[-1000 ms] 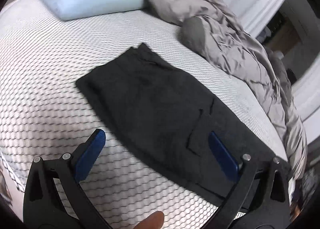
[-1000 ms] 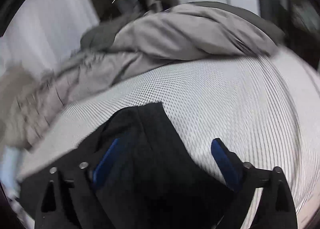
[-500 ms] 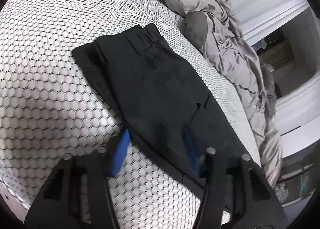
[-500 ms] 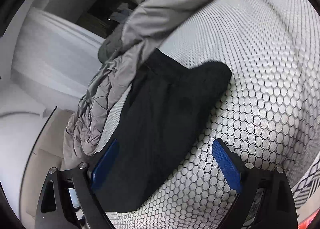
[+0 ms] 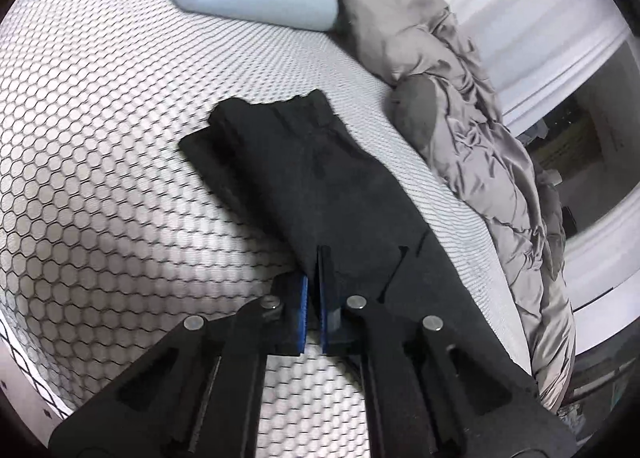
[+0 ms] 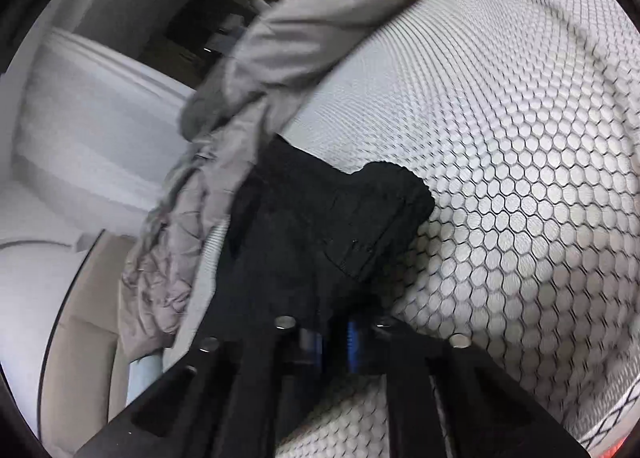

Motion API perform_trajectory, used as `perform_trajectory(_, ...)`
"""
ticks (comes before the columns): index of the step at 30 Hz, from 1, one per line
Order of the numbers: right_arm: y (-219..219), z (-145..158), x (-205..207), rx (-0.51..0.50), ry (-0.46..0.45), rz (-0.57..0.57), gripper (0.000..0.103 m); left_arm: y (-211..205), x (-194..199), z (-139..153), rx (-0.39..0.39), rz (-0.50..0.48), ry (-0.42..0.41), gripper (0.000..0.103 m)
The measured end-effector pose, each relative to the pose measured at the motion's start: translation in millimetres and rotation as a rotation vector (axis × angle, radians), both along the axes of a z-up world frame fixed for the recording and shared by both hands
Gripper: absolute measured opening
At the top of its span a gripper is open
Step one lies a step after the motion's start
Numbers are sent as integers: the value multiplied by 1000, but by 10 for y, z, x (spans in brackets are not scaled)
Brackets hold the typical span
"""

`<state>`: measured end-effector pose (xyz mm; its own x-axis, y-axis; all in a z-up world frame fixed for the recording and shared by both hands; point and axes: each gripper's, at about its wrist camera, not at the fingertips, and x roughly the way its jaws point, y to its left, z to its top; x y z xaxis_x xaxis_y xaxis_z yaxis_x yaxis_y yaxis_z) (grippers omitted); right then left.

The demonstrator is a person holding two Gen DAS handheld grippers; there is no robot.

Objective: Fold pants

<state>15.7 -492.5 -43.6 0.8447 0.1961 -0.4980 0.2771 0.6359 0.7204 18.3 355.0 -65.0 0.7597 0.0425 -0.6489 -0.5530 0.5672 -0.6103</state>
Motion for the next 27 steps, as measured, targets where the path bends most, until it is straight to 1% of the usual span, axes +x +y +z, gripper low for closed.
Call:
perform_trajectory(1, 38, 23, -58, -52, 13, -10, 6, 23, 7, -27, 0, -2, 14, 2)
perform_trajectory(2, 41, 0, -90, -72, 42, -15, 6, 43, 5, -58, 4, -5, 27, 2)
perform_trajectory(4, -10, -190, -62, -4, 119, -23, 6, 73, -2, -97, 4, -1, 43, 3)
perform_trajectory(5, -26, -248, -45, 16, 141, -22, 6, 86, -13, -94, 3, 9, 48, 4)
perform_trajectory(6, -46, -247, -66, 29, 133, -25, 9, 96, -33, -89, 7, 21, 50, 6)
perform_trajectory(7, -44, -215, -96, 35, 119, -35, 13, 100, -67, -85, 7, 32, 47, 8)
perform_trajectory(8, -33, -166, -123, 29, 108, -53, 23, 110, -89, -69, 10, 45, 46, 13)
perform_trajectory(9, -8, -118, -175, 24, 90, -75, 33, 123, -120, -48, 15, 64, 49, 23)
perform_trajectory(11, -18, -91, -233, 43, 53, -100, 42, 149, -182, -3, 18, 97, 38, 33)
perform_trajectory(12, -43, -80, -224, 61, 35, -108, 42, 158, -203, 16, 16, 102, 26, 35)
perform_trajectory(14, -43, -74, -201, 42, 46, -113, 41, 153, -202, 43, 20, 93, 19, 35)
perform_trajectory(17, 2, -57, -119, -53, 102, -94, 20, 120, -161, 45, 18, 77, 31, 35)
perform_trajectory(18, 21, -21, -130, -76, 87, -99, 14, 113, -141, 34, 13, 71, 36, 35)
perform_trajectory(19, 50, 22, -159, -80, 58, -97, 13, 102, -135, 29, 9, 68, 36, 35)
perform_trajectory(21, 89, 124, -241, -109, -3, -101, 12, 92, -113, 28, 7, 61, 38, 35)
perform_trajectory(22, 79, 115, -240, -105, 0, -101, 13, 83, -109, 27, 11, 61, 39, 35)
perform_trajectory(23, 27, 43, -240, -81, 30, -99, 14, 79, -104, 29, 14, 60, 42, 35)
perform_trajectory(24, -44, -85, -230, -26, 81, -96, 16, 80, -103, 30, 14, 56, 46, 35)
perform_trajectory(25, -101, -152, -247, 22, 104, -96, 16, 81, -102, 32, 10, 56, 47, 35)
perform_trajectory(26, -98, -185, -240, 60, 99, -96, 17, 80, -105, 34, 8, 58, 46, 35)
perform_trajectory(27, -115, -127, -309, 63, 74, -114, 27, 69, -102, 40, 9, 55, 45, 35)
